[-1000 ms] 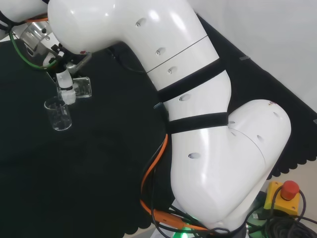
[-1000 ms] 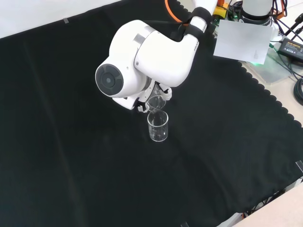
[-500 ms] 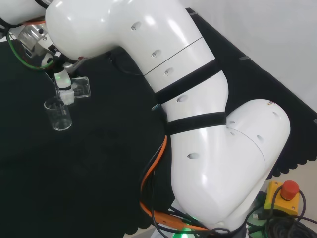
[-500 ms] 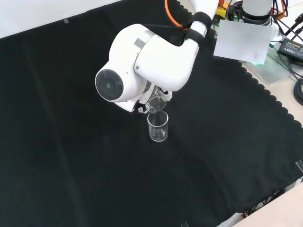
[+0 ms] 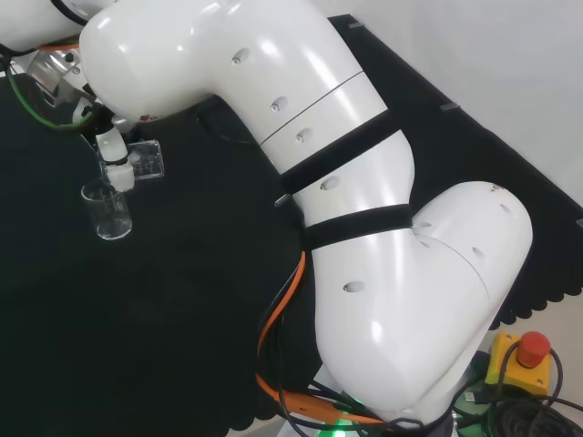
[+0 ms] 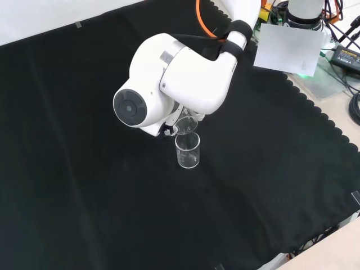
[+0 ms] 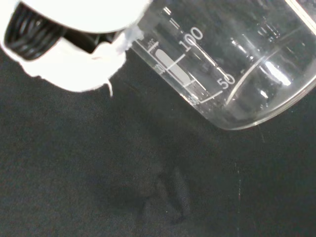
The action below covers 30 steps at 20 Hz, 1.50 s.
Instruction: Pour the water from the handheld beaker into the one on the table.
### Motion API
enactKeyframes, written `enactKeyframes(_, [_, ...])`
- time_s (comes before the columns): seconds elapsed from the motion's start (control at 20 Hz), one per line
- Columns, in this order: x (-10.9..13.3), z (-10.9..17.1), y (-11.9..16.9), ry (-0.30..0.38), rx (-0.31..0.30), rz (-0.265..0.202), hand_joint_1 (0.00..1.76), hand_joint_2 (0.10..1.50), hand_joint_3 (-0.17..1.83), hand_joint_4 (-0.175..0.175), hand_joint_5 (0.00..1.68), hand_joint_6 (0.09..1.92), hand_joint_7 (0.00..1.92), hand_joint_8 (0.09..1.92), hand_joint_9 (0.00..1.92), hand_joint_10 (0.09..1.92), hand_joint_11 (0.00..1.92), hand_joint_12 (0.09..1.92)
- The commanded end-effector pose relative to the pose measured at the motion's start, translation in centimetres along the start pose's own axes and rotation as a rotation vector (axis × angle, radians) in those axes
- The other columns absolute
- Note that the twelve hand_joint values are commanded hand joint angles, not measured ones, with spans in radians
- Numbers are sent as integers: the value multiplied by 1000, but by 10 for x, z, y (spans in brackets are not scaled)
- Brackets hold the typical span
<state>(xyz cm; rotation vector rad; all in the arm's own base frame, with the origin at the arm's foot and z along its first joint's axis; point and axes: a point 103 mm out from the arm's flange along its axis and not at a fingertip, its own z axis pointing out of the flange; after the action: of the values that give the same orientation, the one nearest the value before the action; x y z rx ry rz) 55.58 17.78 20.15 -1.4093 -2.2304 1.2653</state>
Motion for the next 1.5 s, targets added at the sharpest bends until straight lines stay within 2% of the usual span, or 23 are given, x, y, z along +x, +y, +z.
enactKeyframes(0.05, [1, 1, 1, -6, 19, 3, 1154, 655, 585, 175, 1390, 421, 1811, 87, 1723, 87, 1281, 823])
enactKeyframes(1.5, [2, -3, -4, -18, 44, 6, 1153, 656, 586, 175, 1382, 438, 1813, 87, 1724, 87, 1284, 821])
